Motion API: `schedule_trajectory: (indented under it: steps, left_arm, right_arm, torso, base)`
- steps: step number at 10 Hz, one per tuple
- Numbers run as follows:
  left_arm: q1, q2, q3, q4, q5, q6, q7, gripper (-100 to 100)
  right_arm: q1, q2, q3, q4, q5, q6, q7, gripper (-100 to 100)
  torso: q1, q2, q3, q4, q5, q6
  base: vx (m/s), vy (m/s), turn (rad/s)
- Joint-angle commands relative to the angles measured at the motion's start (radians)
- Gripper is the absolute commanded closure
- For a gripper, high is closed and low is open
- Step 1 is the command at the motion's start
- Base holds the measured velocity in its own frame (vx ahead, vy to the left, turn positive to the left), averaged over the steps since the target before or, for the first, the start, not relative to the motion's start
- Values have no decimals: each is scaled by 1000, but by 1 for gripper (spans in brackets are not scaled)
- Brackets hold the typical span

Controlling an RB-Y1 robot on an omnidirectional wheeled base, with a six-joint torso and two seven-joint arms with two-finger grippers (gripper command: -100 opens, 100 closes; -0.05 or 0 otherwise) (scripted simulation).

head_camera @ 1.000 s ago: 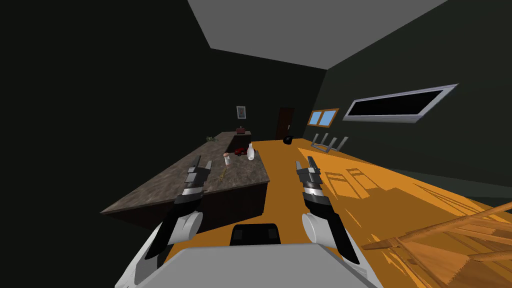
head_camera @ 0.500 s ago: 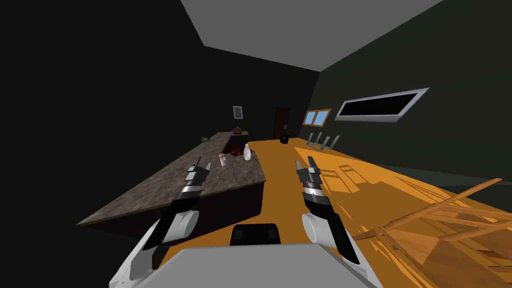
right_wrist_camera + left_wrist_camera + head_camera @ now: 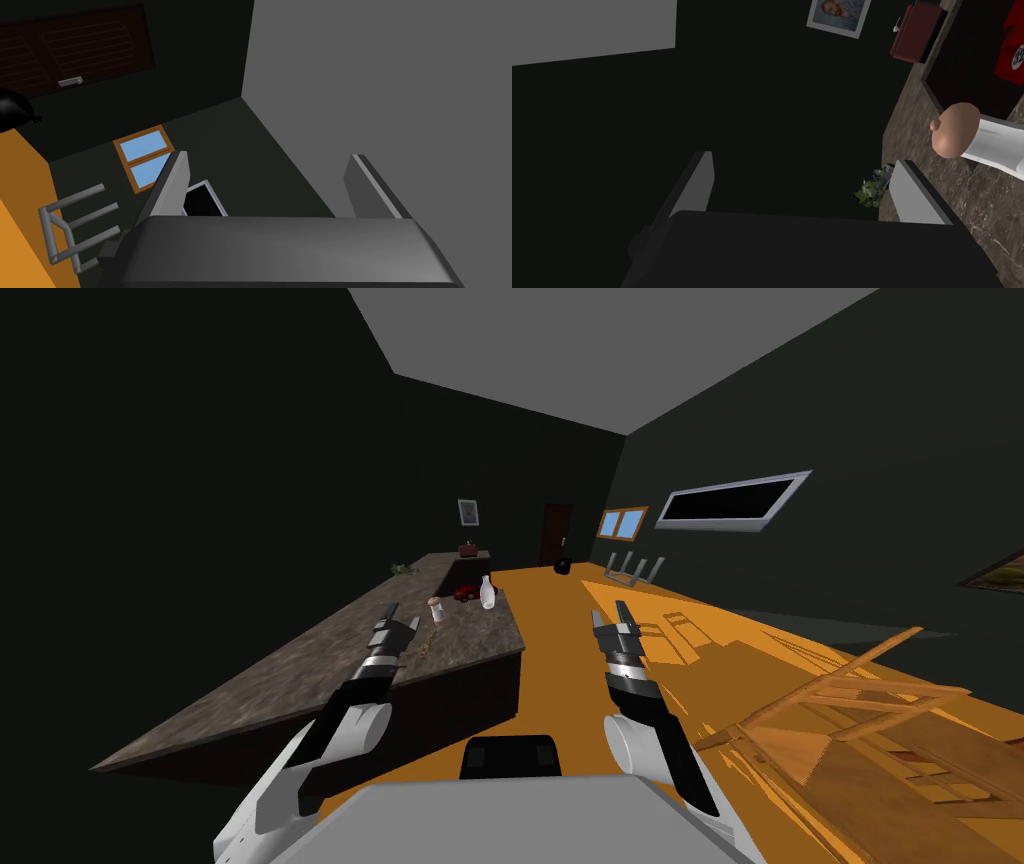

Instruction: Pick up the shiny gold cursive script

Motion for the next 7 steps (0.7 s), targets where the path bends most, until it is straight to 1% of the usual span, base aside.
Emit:
schedule_trajectory:
  steps: [1, 2, 3, 4, 5, 6, 7]
  left_arm:
    - [-10, 4, 12, 8, 7, 46, 24, -100]
    - [-10, 4, 12, 8, 7, 46, 24, -100]
    - [-25, 12, 35, 26, 20, 85, 68, -100]
    - [-25, 12, 35, 26, 20, 104, 68, -100]
    - [-39, 19, 59, 44, 33, 137, 112, -100]
    - [-39, 19, 59, 44, 33, 163, 112, -100]
    - [-55, 26, 83, 63, 47, 195, 153, -100]
  right_arm:
    - [0, 0, 0, 0, 0, 0, 0, 0]
    - [0, 0, 0, 0, 0, 0, 0, 0]
    - [0, 0, 0, 0, 0, 0, 0, 0]
    - [0, 0, 0, 0, 0, 0, 0, 0]
    - [0, 0, 0, 0, 0, 0, 0, 0]
    - [0, 0, 0, 0, 0, 0, 0, 0]
    - [0, 0, 0, 0, 0, 0, 0, 0]
  torso:
    - [0, 0, 0, 0, 0, 0]
    - [0, 0, 0, 0, 0, 0]
    - [1, 0, 0, 0, 0, 0]
    - [0, 0, 0, 0, 0, 0]
    - [0, 0, 0, 0, 0, 0]
    - [0, 0, 0, 0, 0, 0]
    - [0, 0, 0, 0, 0, -1]
  base:
    - [0, -26, -54]
    - [1, -14, 12]
    - [2, -31, -110]
    - [-1, -25, -72]
    - [-2, -33, -119]
    - [-1, -26, -56]
    - [5, -32, -121]
